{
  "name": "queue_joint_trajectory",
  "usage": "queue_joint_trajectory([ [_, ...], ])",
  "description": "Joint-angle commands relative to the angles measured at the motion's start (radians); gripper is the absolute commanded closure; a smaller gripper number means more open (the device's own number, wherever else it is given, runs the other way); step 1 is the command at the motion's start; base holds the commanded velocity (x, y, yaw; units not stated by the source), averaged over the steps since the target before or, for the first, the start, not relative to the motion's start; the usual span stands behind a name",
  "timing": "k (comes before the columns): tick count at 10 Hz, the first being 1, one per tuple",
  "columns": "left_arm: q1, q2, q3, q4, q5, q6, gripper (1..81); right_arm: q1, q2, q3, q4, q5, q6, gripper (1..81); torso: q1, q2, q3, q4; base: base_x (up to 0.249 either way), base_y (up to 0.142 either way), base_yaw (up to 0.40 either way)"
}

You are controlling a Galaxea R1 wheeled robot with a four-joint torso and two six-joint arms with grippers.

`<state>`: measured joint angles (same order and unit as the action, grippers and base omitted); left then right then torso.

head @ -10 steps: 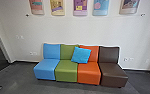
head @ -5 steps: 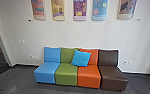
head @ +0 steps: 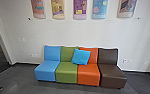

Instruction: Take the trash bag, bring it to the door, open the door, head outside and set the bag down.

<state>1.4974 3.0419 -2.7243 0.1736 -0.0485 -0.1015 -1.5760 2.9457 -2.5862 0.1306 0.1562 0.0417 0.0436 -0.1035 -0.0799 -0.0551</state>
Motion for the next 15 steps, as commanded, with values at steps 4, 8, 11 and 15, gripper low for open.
queue_joint_trajectory([
  [4, -0.064, 0.008, 0.003, 0.006, 0.056, 0.003, 81.1, 0.046, -0.006, 0.002, -0.006, -0.053, -0.002, 1.0, -0.024, 0.036, 0.039, 0.000, 0.000, 0.000, 0.000],
  [8, -0.070, 0.011, 0.003, 0.000, 0.058, 0.002, 81.1, 0.044, -0.006, 0.002, -0.003, -0.053, -0.002, 1.0, -0.024, 0.031, 0.029, 0.000, 0.000, 0.000, 0.000],
  [11, -0.070, 0.006, 0.003, 0.001, 0.059, 0.002, 81.1, 0.046, 0.014, -0.003, -0.005, -0.053, 0.000, 1.0, -0.024, 0.031, 0.028, 0.000, 0.000, 0.000, 0.000],
  [15, -0.070, 0.005, 0.003, 0.004, 0.059, 0.005, 81.1, 0.046, 0.043, -0.047, -0.009, -0.050, -0.002, 1.0, -0.024, 0.031, 0.028, 0.000, 0.000, 0.000, 0.000],
])
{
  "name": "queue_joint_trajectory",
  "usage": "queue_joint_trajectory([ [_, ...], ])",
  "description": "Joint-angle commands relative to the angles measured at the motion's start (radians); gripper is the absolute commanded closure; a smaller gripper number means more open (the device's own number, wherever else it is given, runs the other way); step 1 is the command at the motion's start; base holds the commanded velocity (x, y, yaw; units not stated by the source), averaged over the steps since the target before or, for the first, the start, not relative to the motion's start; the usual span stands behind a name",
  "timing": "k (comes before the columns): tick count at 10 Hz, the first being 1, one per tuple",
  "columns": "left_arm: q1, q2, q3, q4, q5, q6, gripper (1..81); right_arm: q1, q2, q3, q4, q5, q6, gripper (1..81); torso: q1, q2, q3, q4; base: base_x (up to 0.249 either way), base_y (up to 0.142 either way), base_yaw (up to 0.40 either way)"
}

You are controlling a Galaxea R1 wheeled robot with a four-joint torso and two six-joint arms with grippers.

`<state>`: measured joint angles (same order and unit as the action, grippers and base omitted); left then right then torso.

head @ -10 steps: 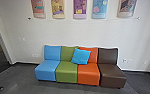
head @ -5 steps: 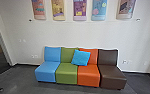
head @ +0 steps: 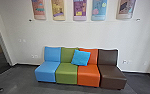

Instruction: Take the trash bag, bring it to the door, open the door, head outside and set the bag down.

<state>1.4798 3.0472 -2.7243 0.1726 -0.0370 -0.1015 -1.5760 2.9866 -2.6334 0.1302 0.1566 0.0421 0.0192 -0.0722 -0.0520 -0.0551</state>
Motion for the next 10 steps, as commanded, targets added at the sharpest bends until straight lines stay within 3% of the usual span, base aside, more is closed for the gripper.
queue_joint_trajectory([
  [1, -0.052, 0.001, 0.003, 0.007, 0.048, 0.005, 81.1, 0.047, 0.002, -0.002, -0.012, -0.054, -0.002, 1.0, 0.000, 0.000, 0.000, 0.000, 0.000, 0.000, 0.000],
  [10, -0.052, -0.007, 0.003, 0.001, 0.048, 0.006, 81.1, 0.046, 0.002, -0.005, -0.018, -0.055, -0.004, 1.0, 0.000, 0.000, 0.000, 0.000, 0.000, 0.000, -0.032],
])
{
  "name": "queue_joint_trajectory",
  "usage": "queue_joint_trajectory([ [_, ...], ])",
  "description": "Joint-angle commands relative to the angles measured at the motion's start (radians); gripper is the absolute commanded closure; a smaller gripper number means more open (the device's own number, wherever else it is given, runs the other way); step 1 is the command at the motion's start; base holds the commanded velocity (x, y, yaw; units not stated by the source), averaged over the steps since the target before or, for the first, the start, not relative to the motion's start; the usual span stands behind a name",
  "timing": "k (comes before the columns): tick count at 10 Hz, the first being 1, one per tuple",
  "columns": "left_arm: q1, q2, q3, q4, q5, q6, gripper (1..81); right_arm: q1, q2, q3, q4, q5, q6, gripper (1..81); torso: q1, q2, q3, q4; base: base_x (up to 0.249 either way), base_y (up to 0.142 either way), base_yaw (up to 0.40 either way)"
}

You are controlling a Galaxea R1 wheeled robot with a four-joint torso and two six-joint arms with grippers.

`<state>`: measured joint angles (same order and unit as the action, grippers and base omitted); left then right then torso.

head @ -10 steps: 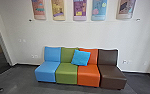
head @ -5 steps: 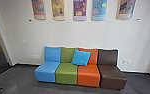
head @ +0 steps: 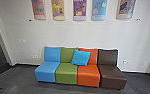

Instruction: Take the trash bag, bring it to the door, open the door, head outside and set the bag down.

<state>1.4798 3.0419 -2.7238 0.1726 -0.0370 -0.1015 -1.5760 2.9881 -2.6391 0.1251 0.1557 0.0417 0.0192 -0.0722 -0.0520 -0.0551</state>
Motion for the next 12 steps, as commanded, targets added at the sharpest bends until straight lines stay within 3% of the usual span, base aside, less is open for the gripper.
queue_joint_trajectory([
  [1, -0.052, -0.001, 0.003, -0.001, 0.048, 0.005, 81.1, 0.046, 0.001, 0.002, -0.013, -0.055, -0.003, 1.0, 0.000, 0.000, 0.000, 0.000, 0.000, 0.000, -0.171],
  [12, -0.052, 0.002, 0.003, -0.004, 0.048, 0.005, 81.1, 0.049, 0.002, -0.002, -0.012, -0.054, -0.002, 1.0, 0.000, 0.000, 0.000, 0.000, 0.000, 0.000, -0.261],
])
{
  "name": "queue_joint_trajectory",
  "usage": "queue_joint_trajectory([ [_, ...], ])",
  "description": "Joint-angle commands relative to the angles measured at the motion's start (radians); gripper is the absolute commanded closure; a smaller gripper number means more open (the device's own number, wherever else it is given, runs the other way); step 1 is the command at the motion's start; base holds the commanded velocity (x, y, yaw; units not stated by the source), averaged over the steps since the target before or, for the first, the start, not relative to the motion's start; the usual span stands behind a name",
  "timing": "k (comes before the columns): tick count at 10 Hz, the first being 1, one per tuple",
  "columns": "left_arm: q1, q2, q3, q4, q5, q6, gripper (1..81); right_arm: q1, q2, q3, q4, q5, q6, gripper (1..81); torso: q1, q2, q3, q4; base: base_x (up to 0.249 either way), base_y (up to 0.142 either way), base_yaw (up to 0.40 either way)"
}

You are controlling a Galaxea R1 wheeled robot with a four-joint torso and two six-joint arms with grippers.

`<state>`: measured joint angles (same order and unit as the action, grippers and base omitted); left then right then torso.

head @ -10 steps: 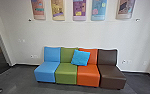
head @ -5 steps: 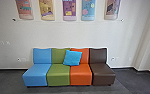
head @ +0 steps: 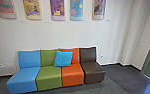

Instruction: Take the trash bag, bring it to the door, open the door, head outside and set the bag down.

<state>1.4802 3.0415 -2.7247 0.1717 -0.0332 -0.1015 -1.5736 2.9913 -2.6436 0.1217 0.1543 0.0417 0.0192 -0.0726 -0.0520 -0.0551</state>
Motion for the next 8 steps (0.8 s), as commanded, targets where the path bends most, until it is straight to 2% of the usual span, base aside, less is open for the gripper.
queue_joint_trajectory([
  [1, -0.053, 0.001, 0.003, -0.003, 0.044, 0.005, 81.1, 0.046, -0.001, 0.002, -0.008, -0.051, -0.002, 1.0, 0.000, 0.000, 0.000, 0.000, 0.000, 0.000, -0.314],
  [8, -0.047, -0.009, 0.003, 0.000, 0.038, 0.006, 81.1, 0.036, -0.002, -0.005, -0.008, -0.048, 0.000, 1.0, 0.000, 0.000, 0.000, 0.000, 0.000, 0.000, -0.310],
])
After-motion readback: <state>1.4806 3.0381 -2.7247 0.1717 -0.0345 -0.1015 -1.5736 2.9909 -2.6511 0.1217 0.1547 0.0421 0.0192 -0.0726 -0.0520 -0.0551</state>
